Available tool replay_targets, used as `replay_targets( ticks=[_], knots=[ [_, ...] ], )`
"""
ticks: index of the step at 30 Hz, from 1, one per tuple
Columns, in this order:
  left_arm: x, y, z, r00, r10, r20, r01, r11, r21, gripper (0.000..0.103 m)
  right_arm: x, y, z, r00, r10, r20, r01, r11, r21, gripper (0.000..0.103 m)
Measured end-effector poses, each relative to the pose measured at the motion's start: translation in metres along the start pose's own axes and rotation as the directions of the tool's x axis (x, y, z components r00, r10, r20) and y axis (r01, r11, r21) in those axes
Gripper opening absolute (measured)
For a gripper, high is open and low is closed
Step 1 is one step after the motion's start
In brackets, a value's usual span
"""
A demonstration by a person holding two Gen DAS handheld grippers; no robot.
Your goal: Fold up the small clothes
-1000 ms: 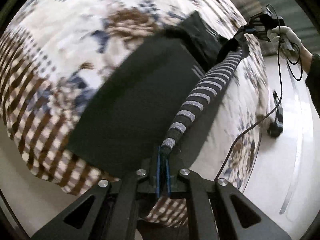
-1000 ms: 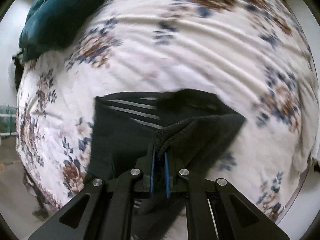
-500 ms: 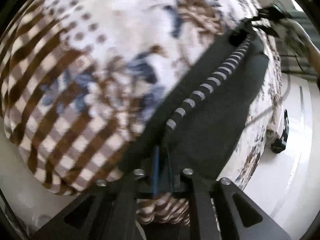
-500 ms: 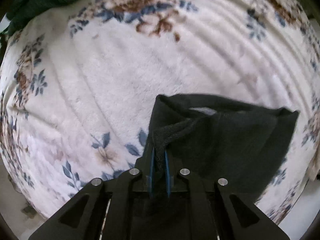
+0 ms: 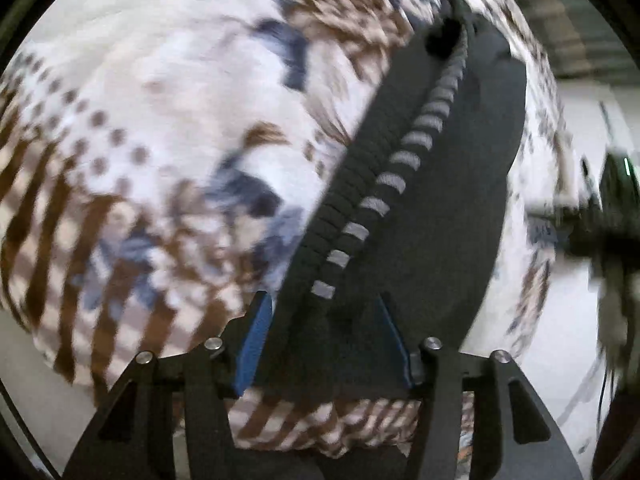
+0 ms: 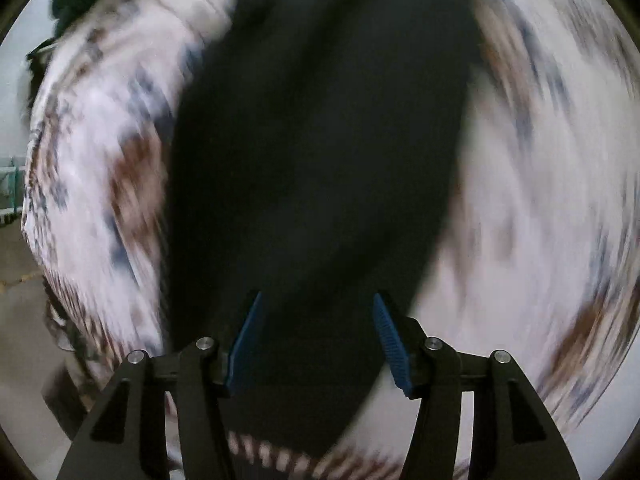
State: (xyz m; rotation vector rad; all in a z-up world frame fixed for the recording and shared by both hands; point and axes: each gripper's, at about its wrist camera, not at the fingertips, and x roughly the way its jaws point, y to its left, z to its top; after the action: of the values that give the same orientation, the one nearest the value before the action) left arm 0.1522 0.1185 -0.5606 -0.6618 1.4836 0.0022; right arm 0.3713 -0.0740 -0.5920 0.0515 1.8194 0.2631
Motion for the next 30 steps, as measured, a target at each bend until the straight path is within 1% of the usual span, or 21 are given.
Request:
replay_targets(
  ticks=[1, 2, 3, 5, 6, 7, 8, 9, 11, 13, 15, 17, 18, 19, 20, 21, 23, 25, 27, 29, 30],
  knots=[
    [0.007, -0.005, -0.001, 1.0, 0.025, 0.0, -0.025, 0.999, 0.026, 0.034, 0.013, -0.01, -0.02, 0.999, 0.024, -0.023, -0.023, 0.999, 0.043, 0.059],
    [0.014, -0.008, -0.003, 0.998, 0.059, -0.003, -0.059, 0.997, 0.046, 0.004, 0.032, -0.022, -0.045, 0.997, 0.059, -0.057, -0.054, 0.994, 0.099, 0.059],
    [0.018, -0.008, -0.004, 0.997, 0.074, -0.01, -0.074, 0.996, 0.041, 0.005, 0.047, -0.03, -0.065, 0.992, 0.091, -0.084, -0.078, 0.986, 0.145, 0.059],
    [0.013, -0.002, -0.008, 0.999, 0.05, 0.015, -0.049, 0.999, -0.019, 0.005, 0.077, -0.04, -0.102, 0.983, 0.14, -0.115, -0.113, 0.97, 0.215, 0.059],
    [0.01, 0.001, -0.009, 0.999, 0.044, 0.018, -0.043, 0.999, -0.033, 0.005, 0.089, -0.041, -0.115, 0.98, 0.158, -0.12, -0.127, 0.965, 0.231, 0.055],
    [0.004, 0.003, -0.01, 0.999, 0.048, 0.025, -0.047, 0.998, -0.038, 0.005, 0.096, -0.041, -0.129, 0.976, 0.189, -0.105, -0.159, 0.957, 0.242, 0.047],
    [-0.002, 0.005, -0.012, 0.998, 0.054, 0.031, -0.052, 0.998, -0.036, 0.005, 0.102, -0.04, -0.141, 0.973, 0.216, -0.085, -0.189, 0.95, 0.249, 0.011],
    [-0.006, 0.006, -0.013, 0.998, 0.061, 0.032, -0.06, 0.998, -0.03, 0.005, 0.105, -0.039, -0.151, 0.974, 0.216, -0.075, -0.191, 0.949, 0.251, 0.006],
    [-0.008, 0.005, -0.013, 0.997, 0.079, 0.017, -0.079, 0.997, -0.014, 0.005, 0.103, -0.037, -0.167, 0.981, 0.185, -0.049, -0.169, 0.958, 0.232, 0.005],
    [-0.002, 0.005, -0.014, 0.994, 0.105, -0.007, -0.105, 0.994, 0.007, 0.005, 0.103, -0.04, -0.175, 0.986, 0.16, -0.049, -0.145, 0.962, 0.23, 0.005],
    [0.003, -0.003, -0.014, 0.993, 0.107, -0.054, -0.105, 0.994, 0.031, 0.006, 0.105, -0.049, -0.177, 0.984, 0.169, -0.054, -0.151, 0.957, 0.246, 0.005],
    [-0.007, -0.015, -0.01, 0.991, 0.121, -0.065, -0.118, 0.992, 0.045, 0.009, 0.102, -0.052, -0.17, 0.98, 0.18, -0.081, -0.157, 0.961, 0.228, 0.006],
    [-0.013, -0.023, -0.006, 0.991, 0.118, -0.07, -0.115, 0.992, 0.049, 0.014, 0.097, -0.055, -0.167, 0.976, 0.203, -0.084, -0.178, 0.955, 0.238, 0.012],
    [-0.022, -0.029, -0.003, 0.992, 0.114, -0.06, -0.111, 0.992, 0.057, 0.017, 0.091, -0.057, -0.163, 0.973, 0.217, -0.079, -0.192, 0.95, 0.246, 0.016],
    [-0.035, -0.038, 0.004, 0.996, 0.091, -0.025, -0.089, 0.994, 0.069, 0.027, 0.081, -0.06, -0.16, 0.969, 0.241, -0.057, -0.22, 0.944, 0.244, 0.027],
    [-0.041, -0.046, 0.013, 0.997, 0.075, 0.002, -0.075, 0.994, 0.077, 0.041, 0.071, -0.064, -0.156, 0.968, 0.25, -0.031, -0.236, 0.942, 0.239, 0.039],
    [-0.049, -0.067, 0.035, 0.997, 0.028, 0.072, -0.036, 0.993, 0.111, 0.05, 0.053, -0.067, -0.149, 0.97, 0.241, 0.042, -0.244, 0.943, 0.228, 0.044],
    [-0.039, -0.089, 0.062, 0.994, -0.009, 0.112, -0.008, 0.988, 0.153, 0.05, 0.047, -0.071, -0.142, 0.971, 0.227, 0.074, -0.239, 0.945, 0.224, 0.044],
    [-0.016, -0.113, 0.093, 0.989, 0.003, 0.146, -0.034, 0.977, 0.208, 0.05, 0.047, -0.078, -0.128, 0.972, 0.216, 0.09, -0.232, 0.939, 0.253, 0.044],
    [0.015, -0.129, 0.125, 0.977, 0.107, 0.183, -0.152, 0.956, 0.25, 0.05, 0.044, -0.086, -0.107, 0.97, 0.219, 0.105, -0.24, 0.93, 0.28, 0.044],
    [0.024, -0.127, 0.135, 0.974, 0.138, 0.182, -0.183, 0.949, 0.258, 0.05, 0.044, -0.088, -0.102, 0.971, 0.212, 0.113, -0.236, 0.928, 0.287, 0.044]
  ],
)
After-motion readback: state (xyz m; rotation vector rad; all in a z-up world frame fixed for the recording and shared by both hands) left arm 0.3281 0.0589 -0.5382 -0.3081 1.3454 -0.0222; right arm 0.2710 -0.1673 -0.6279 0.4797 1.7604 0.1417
